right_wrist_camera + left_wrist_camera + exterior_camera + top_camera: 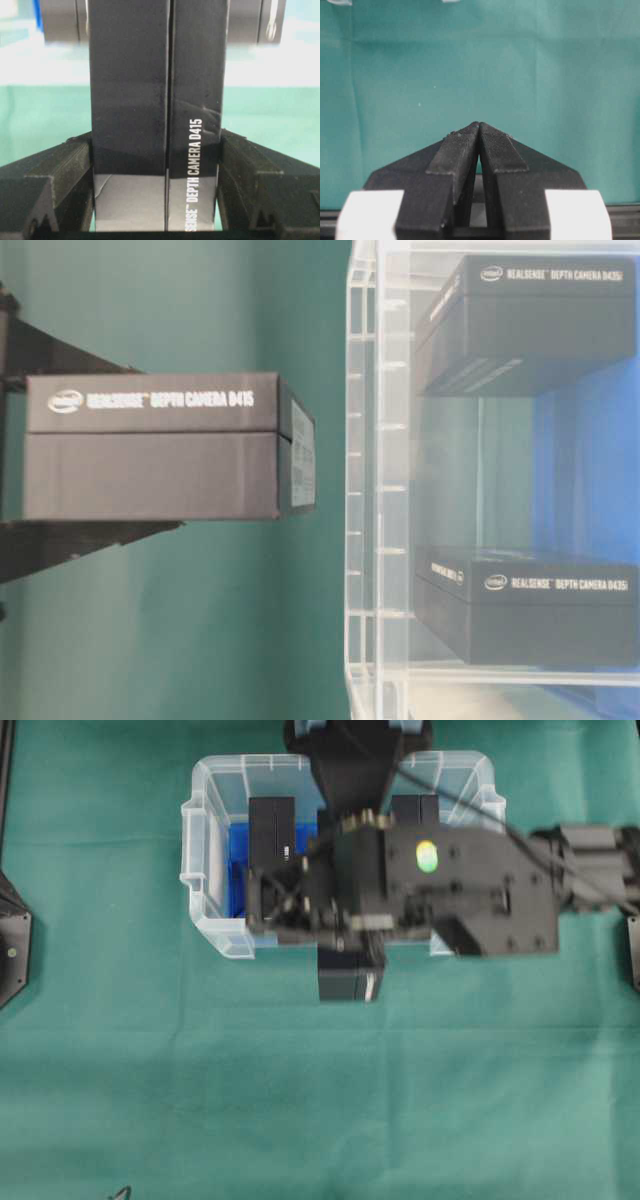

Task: Take the box out of the case with the right arm.
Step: 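Carry the box toward the front of the bin and lower it onto the table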

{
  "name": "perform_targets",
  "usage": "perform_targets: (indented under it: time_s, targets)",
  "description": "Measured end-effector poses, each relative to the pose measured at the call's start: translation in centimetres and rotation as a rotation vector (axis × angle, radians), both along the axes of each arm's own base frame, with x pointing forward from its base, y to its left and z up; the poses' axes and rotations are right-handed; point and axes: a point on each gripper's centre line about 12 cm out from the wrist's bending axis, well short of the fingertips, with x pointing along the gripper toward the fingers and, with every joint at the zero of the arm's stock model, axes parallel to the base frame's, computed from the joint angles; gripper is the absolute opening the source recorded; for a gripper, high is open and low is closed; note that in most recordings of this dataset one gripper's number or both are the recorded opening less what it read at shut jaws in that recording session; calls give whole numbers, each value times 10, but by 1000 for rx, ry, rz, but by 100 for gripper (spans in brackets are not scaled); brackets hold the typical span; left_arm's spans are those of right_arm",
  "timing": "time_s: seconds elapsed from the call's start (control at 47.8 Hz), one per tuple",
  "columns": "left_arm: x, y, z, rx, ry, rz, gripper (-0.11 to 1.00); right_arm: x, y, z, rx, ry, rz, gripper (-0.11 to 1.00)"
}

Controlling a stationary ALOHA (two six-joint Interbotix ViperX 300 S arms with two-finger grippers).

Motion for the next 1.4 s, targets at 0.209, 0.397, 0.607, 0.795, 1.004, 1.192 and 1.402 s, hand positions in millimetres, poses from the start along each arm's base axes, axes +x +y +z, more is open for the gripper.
perform_targets:
  time_s: [0.209, 0.397, 0.607, 0.795, 1.004, 1.192, 1.402]
  targets:
    - [0, 0, 1, 0, -2, 0, 0, -4, 38, -1, 4, -12, 18, 65]
    - [0, 0, 1, 0, -3, 0, 0, -10, 67, 0, 9, -22, 32, 65]
    - [0, 0, 1, 0, -3, 0, 0, -11, 71, 0, 9, -21, 40, 65]
    - [0, 0, 0, 0, 0, 0, 0, -12, 70, 0, 5, -9, 35, 65]
    - [0, 0, 1, 0, -2, 0, 0, -13, 70, -1, 5, -5, 33, 65]
    - [0, 0, 1, 0, -2, 0, 0, -12, 71, -14, 10, 16, 34, 65]
    - [1, 0, 0, 0, 3, 0, 0, -6, 74, -37, 24, 10, 44, 65]
